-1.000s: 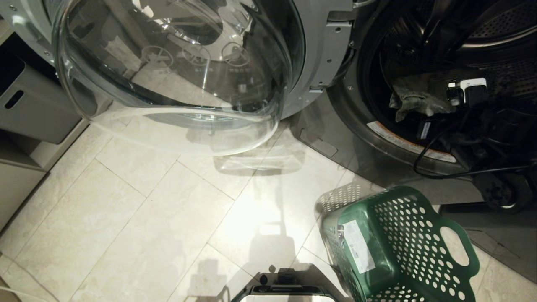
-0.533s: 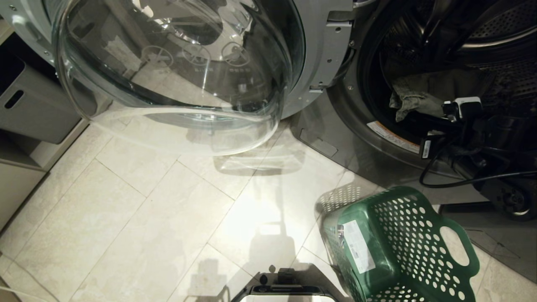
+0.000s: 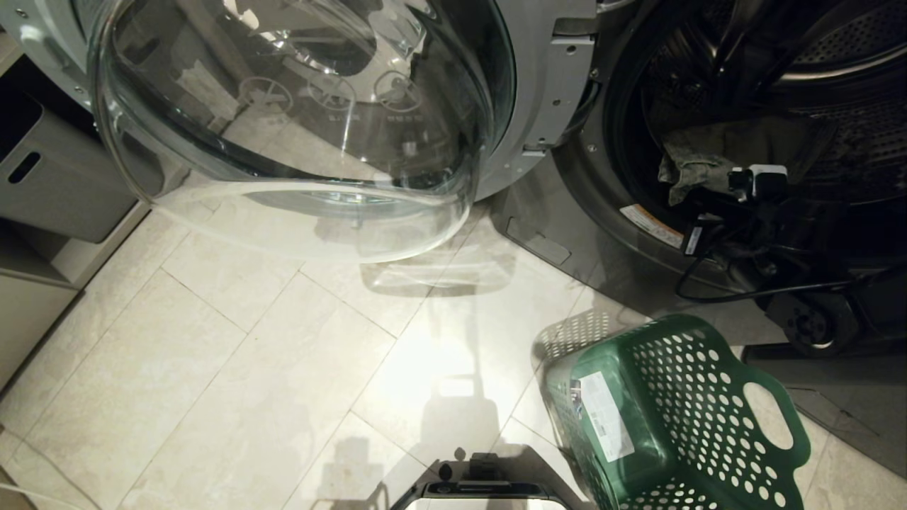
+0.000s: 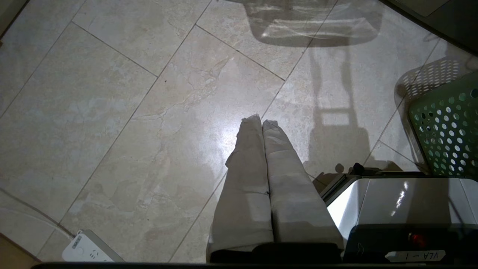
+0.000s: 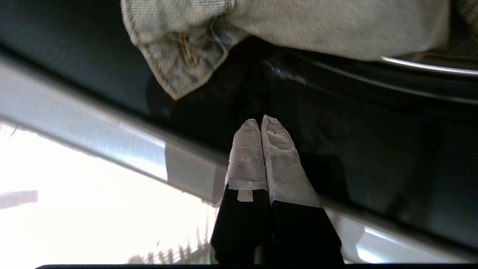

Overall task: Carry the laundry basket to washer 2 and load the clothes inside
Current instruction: Close the washing machine door with the left hand

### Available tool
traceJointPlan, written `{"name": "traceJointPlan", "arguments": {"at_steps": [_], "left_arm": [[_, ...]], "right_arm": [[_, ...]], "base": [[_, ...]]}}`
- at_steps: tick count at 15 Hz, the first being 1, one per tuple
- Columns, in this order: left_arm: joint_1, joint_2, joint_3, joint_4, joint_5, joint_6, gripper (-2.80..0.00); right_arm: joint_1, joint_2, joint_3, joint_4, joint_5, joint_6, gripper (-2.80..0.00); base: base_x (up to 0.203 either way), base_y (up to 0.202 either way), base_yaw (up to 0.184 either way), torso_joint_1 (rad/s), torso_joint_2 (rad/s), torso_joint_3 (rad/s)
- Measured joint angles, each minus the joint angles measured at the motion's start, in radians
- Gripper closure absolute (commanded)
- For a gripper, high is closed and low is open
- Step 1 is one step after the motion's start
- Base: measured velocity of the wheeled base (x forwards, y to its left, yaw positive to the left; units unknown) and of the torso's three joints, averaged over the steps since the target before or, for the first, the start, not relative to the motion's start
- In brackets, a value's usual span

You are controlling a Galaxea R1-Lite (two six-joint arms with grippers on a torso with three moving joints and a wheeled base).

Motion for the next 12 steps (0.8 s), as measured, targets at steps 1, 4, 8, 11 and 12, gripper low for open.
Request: {"name": "traceJointPlan", "arguments": {"at_steps": [1, 4, 8, 11, 12], "left_arm": [[0.000, 0.000, 0.000, 0.000, 0.000, 0.000, 0.00], [0.000, 0.000, 0.000, 0.000, 0.000, 0.000, 0.00], [0.000, 0.000, 0.000, 0.000, 0.000, 0.000, 0.00], [0.000, 0.000, 0.000, 0.000, 0.000, 0.000, 0.00], [0.000, 0.000, 0.000, 0.000, 0.000, 0.000, 0.00]], "right_arm": [[0.000, 0.021, -0.024, -0.005, 0.000, 0.005, 0.00], [0.000, 0.066, -0.105, -0.005, -0.001, 0.036, 0.00], [0.002, 0.077, -0.158, -0.005, -0.002, 0.032, 0.00], [0.010, 0.108, -0.225, -0.003, -0.004, 0.032, 0.00], [0.013, 0.126, -0.262, -0.006, -0.007, 0.032, 0.00]], "base": [[0.000, 0.000, 0.000, 0.000, 0.00, 0.000], [0.000, 0.000, 0.000, 0.000, 0.00, 0.000], [0.000, 0.000, 0.000, 0.000, 0.00, 0.000], [0.000, 0.000, 0.000, 0.000, 0.00, 0.000], [0.000, 0.000, 0.000, 0.000, 0.00, 0.000]]}}
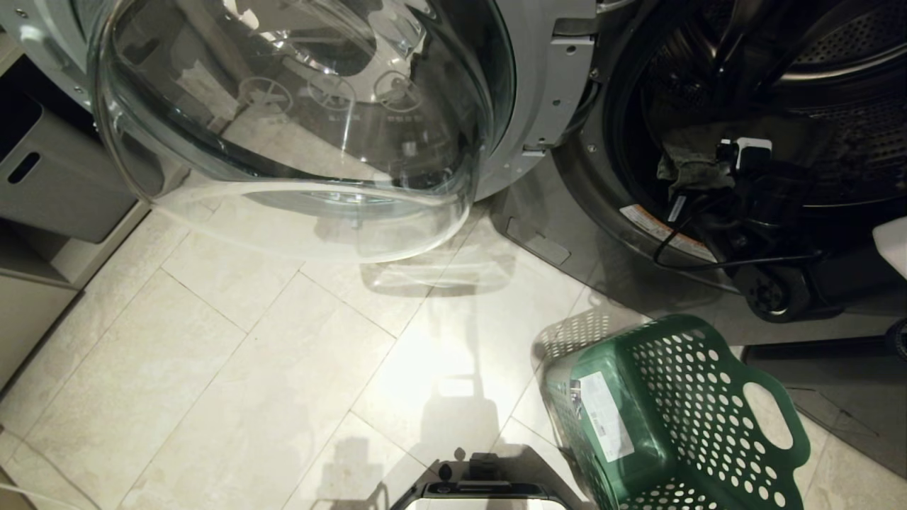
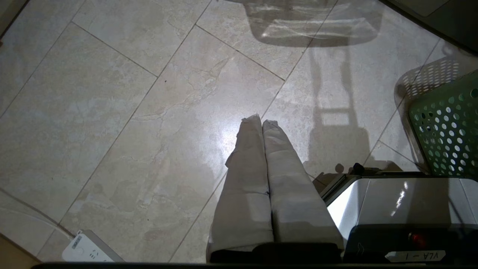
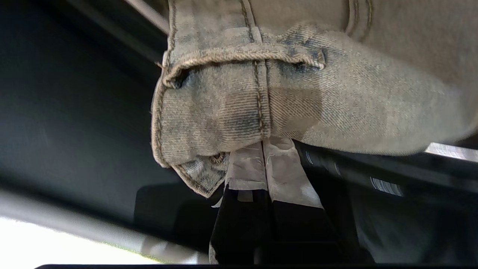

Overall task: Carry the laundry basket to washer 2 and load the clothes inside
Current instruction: Close the washing machine door with the left hand

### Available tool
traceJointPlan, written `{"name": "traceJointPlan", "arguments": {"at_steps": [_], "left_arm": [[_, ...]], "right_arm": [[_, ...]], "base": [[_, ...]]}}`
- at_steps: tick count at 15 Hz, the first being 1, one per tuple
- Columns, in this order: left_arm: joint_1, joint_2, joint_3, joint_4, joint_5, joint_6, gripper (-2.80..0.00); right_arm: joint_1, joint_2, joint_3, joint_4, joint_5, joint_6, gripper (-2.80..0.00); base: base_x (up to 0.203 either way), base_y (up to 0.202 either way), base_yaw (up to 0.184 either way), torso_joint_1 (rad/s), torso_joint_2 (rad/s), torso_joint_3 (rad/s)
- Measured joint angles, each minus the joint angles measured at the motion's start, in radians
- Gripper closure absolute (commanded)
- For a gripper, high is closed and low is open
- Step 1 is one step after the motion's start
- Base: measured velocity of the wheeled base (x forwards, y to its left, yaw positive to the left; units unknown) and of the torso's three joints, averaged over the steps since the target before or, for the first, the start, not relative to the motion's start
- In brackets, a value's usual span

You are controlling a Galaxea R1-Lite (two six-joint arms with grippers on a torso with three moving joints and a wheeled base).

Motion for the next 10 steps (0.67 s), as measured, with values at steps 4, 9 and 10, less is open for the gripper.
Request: {"name": "traceJointPlan", "arguments": {"at_steps": [4, 9, 10], "left_arm": [[0.001, 0.000, 0.000, -0.001, 0.000, 0.000, 0.00], [0.000, 0.000, 0.000, 0.000, 0.000, 0.000, 0.00], [0.000, 0.000, 0.000, 0.000, 0.000, 0.000, 0.00]], "right_arm": [[0.004, 0.095, -0.178, -0.029, -0.053, -0.004, 0.00], [0.003, 0.130, -0.239, -0.215, -0.071, -0.099, 0.00], [0.003, 0.131, -0.242, -0.245, -0.070, -0.125, 0.00]], "base": [[0.000, 0.000, 0.000, 0.000, 0.00, 0.000], [0.000, 0.000, 0.000, 0.000, 0.00, 0.000], [0.000, 0.000, 0.000, 0.000, 0.00, 0.000]]}}
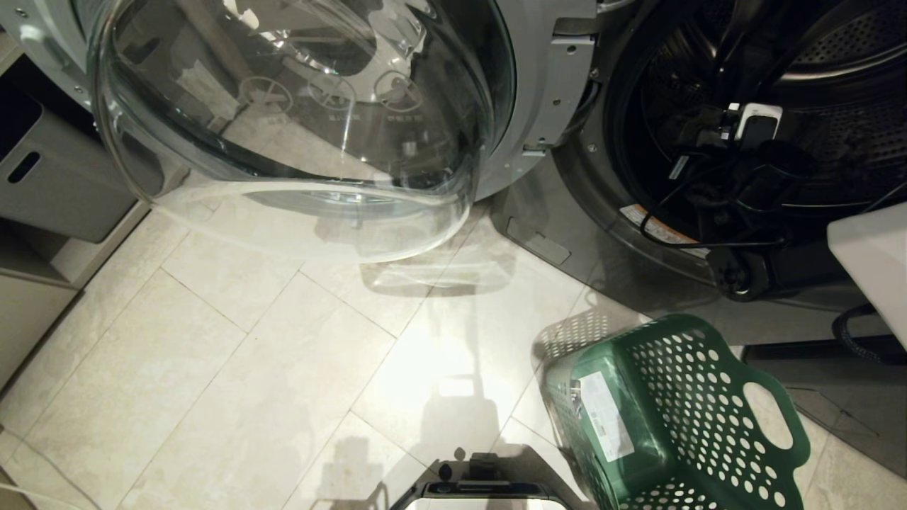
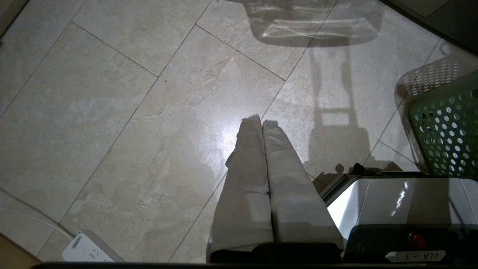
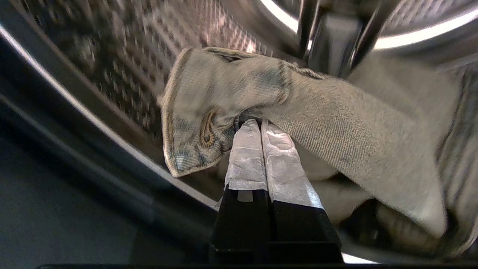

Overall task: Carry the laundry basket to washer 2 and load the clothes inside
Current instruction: Close the washing machine door with the left hand

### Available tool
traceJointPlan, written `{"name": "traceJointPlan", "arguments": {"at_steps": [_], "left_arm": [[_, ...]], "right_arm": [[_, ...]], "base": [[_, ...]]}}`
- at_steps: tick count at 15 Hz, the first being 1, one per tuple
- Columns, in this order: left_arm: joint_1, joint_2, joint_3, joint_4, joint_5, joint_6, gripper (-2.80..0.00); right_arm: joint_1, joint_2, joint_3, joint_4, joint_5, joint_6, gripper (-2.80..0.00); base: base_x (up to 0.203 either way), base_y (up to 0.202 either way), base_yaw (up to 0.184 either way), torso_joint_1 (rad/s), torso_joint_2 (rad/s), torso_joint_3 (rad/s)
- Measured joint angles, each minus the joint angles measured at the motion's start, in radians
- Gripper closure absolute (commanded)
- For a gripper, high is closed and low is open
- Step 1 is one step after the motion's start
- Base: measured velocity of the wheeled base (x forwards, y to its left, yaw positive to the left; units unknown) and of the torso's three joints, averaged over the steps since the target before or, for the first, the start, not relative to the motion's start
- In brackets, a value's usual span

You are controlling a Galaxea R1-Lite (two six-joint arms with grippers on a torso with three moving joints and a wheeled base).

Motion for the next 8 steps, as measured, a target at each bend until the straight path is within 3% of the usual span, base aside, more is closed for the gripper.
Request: {"name": "traceJointPlan", "arguments": {"at_steps": [8], "left_arm": [[0.000, 0.000, 0.000, 0.000, 0.000, 0.000, 0.00]], "right_arm": [[0.002, 0.049, -0.064, -0.076, -0.021, -0.015, 0.00]], "base": [[0.000, 0.000, 0.000, 0.000, 0.00, 0.000]]}}
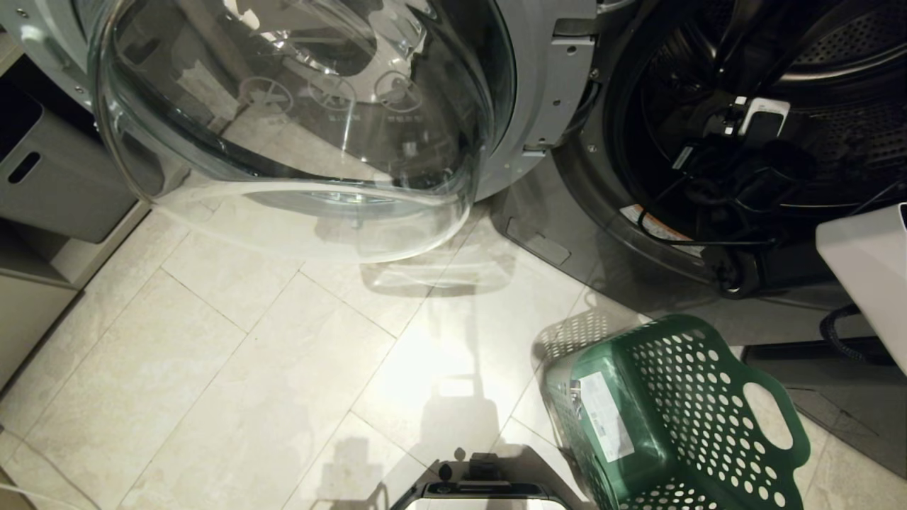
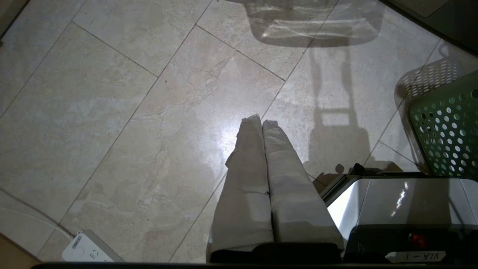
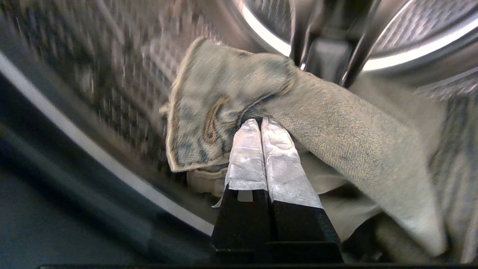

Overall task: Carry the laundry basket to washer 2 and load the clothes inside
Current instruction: Close the washing machine door with the left hand

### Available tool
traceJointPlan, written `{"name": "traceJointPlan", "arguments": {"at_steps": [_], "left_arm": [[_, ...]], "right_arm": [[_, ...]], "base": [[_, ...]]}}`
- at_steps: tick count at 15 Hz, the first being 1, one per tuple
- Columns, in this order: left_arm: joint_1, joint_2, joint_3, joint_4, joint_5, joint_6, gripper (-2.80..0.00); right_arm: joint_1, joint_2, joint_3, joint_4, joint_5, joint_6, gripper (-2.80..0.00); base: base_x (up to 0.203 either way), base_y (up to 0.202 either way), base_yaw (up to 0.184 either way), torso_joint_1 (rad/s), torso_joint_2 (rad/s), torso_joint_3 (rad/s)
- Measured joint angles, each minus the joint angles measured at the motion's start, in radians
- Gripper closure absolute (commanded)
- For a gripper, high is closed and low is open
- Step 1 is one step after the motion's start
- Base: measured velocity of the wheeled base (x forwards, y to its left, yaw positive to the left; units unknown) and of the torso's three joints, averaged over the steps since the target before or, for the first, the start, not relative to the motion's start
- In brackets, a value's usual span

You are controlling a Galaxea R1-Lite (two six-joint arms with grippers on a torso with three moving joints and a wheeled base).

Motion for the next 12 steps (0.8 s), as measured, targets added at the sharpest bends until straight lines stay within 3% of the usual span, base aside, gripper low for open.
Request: {"name": "traceJointPlan", "arguments": {"at_steps": [3, 6, 12], "left_arm": [[0.000, 0.000, 0.000, 0.000, 0.000, 0.000, 0.00], [0.000, 0.000, 0.000, 0.000, 0.000, 0.000, 0.00], [0.000, 0.000, 0.000, 0.000, 0.000, 0.000, 0.00]], "right_arm": [[0.010, 0.046, -0.086, -0.036, -0.001, -0.008, 0.00], [0.014, 0.050, -0.133, -0.193, -0.002, -0.096, 0.00], [0.011, -0.026, -0.087, -0.211, -0.036, -0.101, 0.00]], "base": [[0.000, 0.000, 0.000, 0.000, 0.00, 0.000], [0.000, 0.000, 0.000, 0.000, 0.00, 0.000], [0.000, 0.000, 0.000, 0.000, 0.00, 0.000]]}}
